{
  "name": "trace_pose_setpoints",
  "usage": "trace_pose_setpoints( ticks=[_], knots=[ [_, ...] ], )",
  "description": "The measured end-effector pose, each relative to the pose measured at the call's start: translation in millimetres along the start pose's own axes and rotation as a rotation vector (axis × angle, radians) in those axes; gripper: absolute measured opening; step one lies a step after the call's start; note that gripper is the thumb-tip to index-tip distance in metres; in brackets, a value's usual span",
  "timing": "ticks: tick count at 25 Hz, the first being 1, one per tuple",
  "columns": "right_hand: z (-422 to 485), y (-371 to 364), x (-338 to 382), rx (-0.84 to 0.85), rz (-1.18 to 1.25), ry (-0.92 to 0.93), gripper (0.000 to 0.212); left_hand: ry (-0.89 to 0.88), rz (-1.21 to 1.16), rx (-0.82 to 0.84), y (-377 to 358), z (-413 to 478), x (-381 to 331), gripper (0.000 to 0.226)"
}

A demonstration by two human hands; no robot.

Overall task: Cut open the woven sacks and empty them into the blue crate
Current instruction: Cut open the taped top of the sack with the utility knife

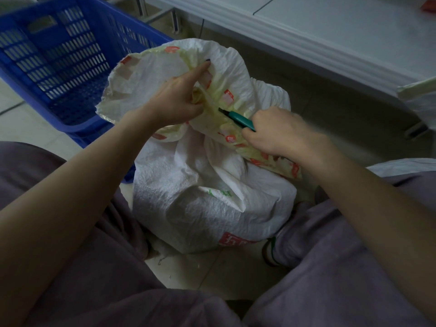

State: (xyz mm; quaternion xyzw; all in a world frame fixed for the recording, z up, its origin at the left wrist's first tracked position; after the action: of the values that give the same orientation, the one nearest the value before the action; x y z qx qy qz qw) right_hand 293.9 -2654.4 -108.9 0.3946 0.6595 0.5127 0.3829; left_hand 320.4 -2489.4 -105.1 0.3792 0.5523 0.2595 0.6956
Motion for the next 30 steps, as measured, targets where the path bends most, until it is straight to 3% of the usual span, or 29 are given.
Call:
trace_pose_setpoints(
  ticks=[7, 10, 18, 22, 27, 30],
  knots=[
    [5.0, 7.6, 8.5, -0.093, 0.014, 0.025, 0.037, -0.029, -0.013, 0.054, -6.8, -1.7, -9.1, 0.078],
    [9.2, 9.1, 13.0, -0.118, -0.006, 0.040, 0.024, -0.058, 0.002, 0.067, -9.2, -2.1, -13.3, 0.078],
    [13.5, -7.0, -1.0, 0.077, -0.058, -0.038, 0.029, -0.051, 0.040, 0.040, -2.2, -1.1, -7.4, 0.079],
    [8.7, -3.2, -6.4, 0.162, 0.079, 0.002, 0.034, -0.026, 0.029, 0.042, -3.1, -1.7, -2.5, 0.076],
    [-7.5, 9.4, -53.1, 0.253, 0.251, -0.135, 0.024, 0.094, -0.190, -0.090, 13.7, 1.2, 8.8, 0.076],
    [4.9, 13.4, -56.8, -0.024, 0.298, -0.189, 0.039, 0.159, -0.589, -0.165, 22.3, -1.9, 9.2, 0.071]
  ],
)
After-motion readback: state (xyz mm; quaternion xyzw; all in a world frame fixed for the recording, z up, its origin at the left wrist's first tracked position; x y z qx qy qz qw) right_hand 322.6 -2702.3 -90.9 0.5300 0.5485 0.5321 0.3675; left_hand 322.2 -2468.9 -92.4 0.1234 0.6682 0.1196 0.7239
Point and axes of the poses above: each hand's wrist, its own z-axis towards the middle knuckle, its own y-axis out of the back of the hand, x = y × z, the point moved 6 cm from there along z, towards the middle knuckle, and after that the axes turned 8 degrees about -z, right-handed, at the moved point
